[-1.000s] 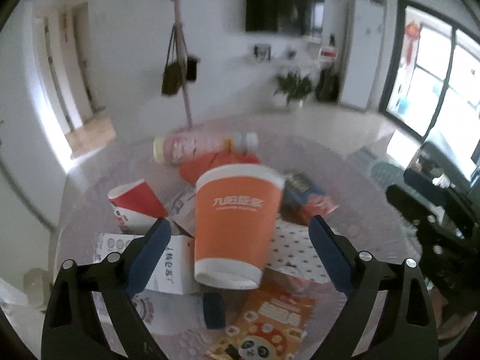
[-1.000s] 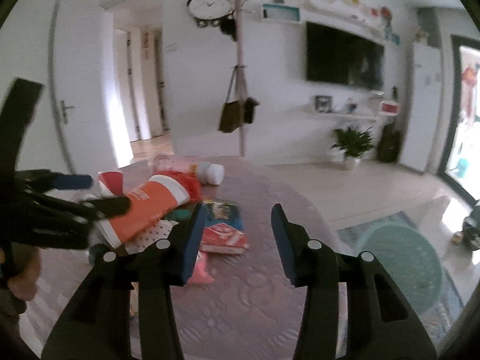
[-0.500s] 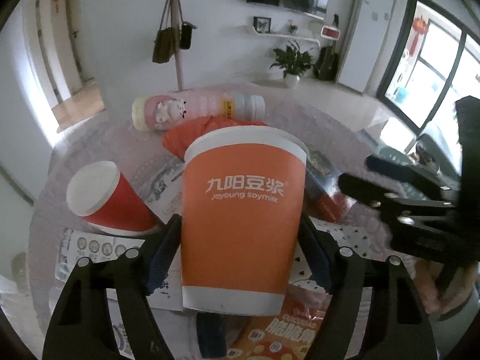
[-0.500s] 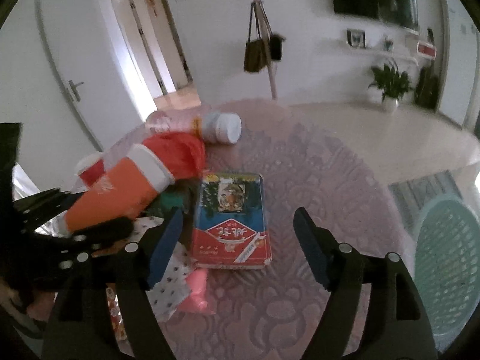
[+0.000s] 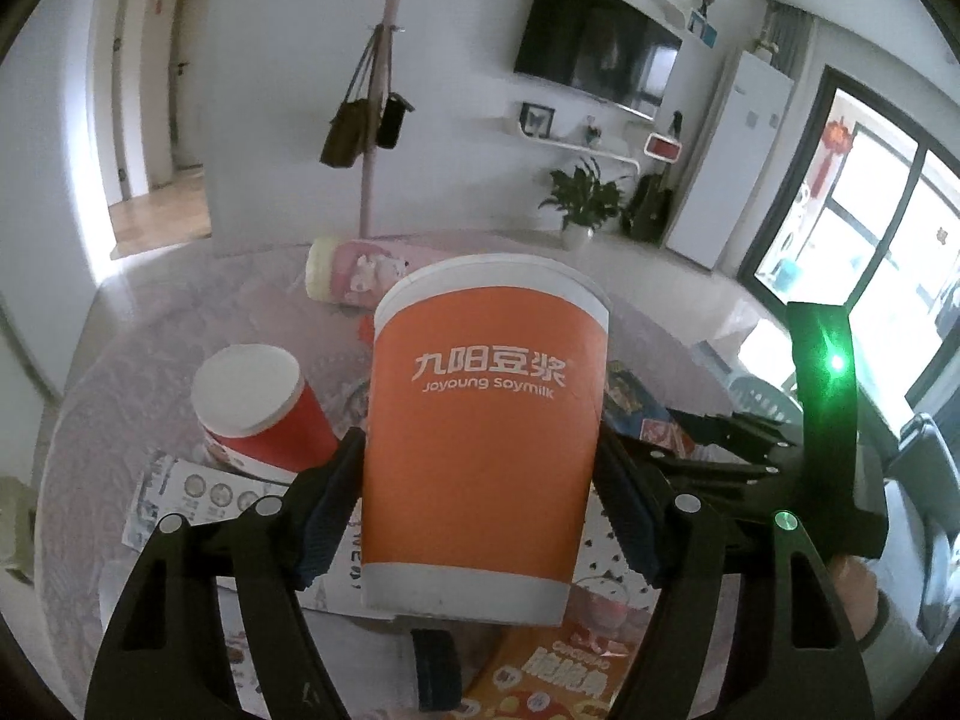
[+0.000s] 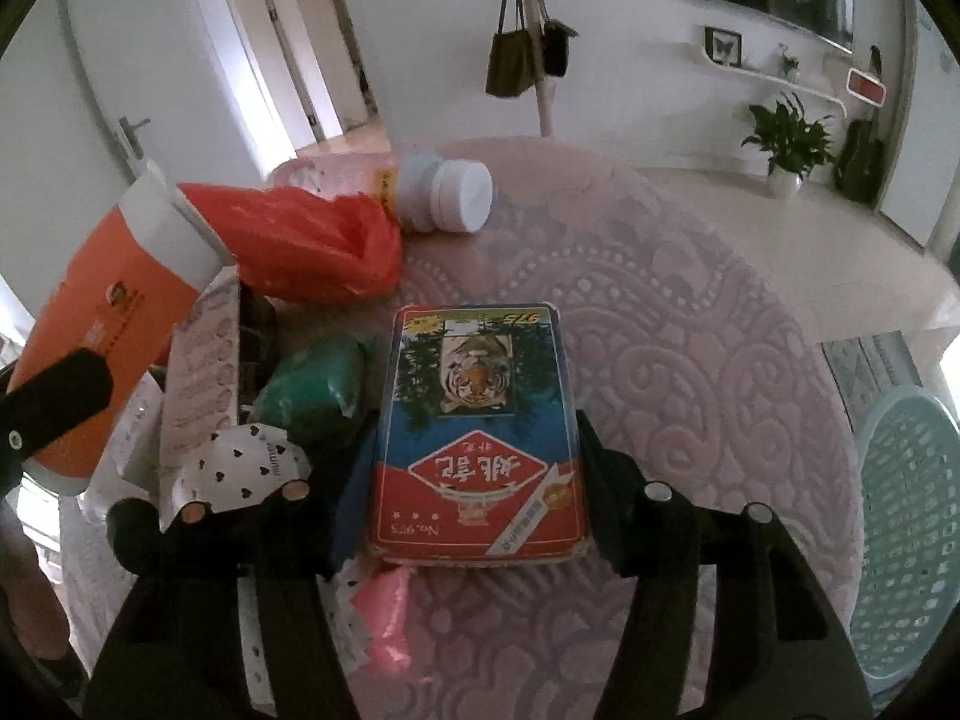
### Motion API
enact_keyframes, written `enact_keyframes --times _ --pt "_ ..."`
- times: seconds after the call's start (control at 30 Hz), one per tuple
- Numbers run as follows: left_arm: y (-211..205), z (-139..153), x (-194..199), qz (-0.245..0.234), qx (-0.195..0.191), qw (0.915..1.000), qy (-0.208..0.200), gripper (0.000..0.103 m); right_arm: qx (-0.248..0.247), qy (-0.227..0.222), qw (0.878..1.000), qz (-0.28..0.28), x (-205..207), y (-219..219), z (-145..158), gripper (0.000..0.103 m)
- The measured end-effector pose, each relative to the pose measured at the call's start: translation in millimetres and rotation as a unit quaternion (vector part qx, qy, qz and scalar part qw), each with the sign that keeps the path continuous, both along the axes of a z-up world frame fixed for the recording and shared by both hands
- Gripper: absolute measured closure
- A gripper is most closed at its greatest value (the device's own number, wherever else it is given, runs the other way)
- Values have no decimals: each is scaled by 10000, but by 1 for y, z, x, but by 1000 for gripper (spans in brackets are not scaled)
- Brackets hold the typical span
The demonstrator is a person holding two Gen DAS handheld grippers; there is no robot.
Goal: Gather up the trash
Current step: 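Grasp the orange soymilk cup with the left tool while the right tool grasps the tiger-print box, then carry the cup and box to the blue basket and open both tools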
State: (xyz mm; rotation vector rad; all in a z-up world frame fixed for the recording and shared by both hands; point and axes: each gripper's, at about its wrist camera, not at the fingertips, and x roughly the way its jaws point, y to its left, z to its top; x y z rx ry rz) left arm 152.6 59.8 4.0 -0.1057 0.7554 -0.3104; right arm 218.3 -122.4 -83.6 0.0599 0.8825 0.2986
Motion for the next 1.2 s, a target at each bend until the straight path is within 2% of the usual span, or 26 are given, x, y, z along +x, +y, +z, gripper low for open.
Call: enact_keyframes --times 0.07,0.2,0.37,0.53,0.73,0.87,0.97,1.2 --pt "-4 7 -7 0 33 9998 -182 32 16 -220 9997 -91 -10 -7 10 46" --pt "-12 26 -19 -116 -135 9990 -414 32 126 -559 9981 -246 -28 -27 33 46" --pt "-39 47 -32 -421 -306 9960 -728 31 173 -1026 9927 -607 -48 -71 64 46" --pt "-75 58 -37 -784 -601 9916 -836 31 180 -1346 9852 -1047 -74 -121 81 46" --pt "-145 54 -28 -1438 -622 9855 -653 30 -1 -1538 9711 -1828 -99 -196 82 46" --pt "-199 39 -13 -1796 -701 9806 -339 30 36 -1269 9620 -2415 -108 -246 56 46" --pt "-243 23 0 -2019 -611 9774 -127 30 115 -856 9539 -2874 -109 -280 25 46" --pt "-321 -21 28 -2330 -471 9696 578 30 277 168 9370 -3479 -107 -319 -43 46"
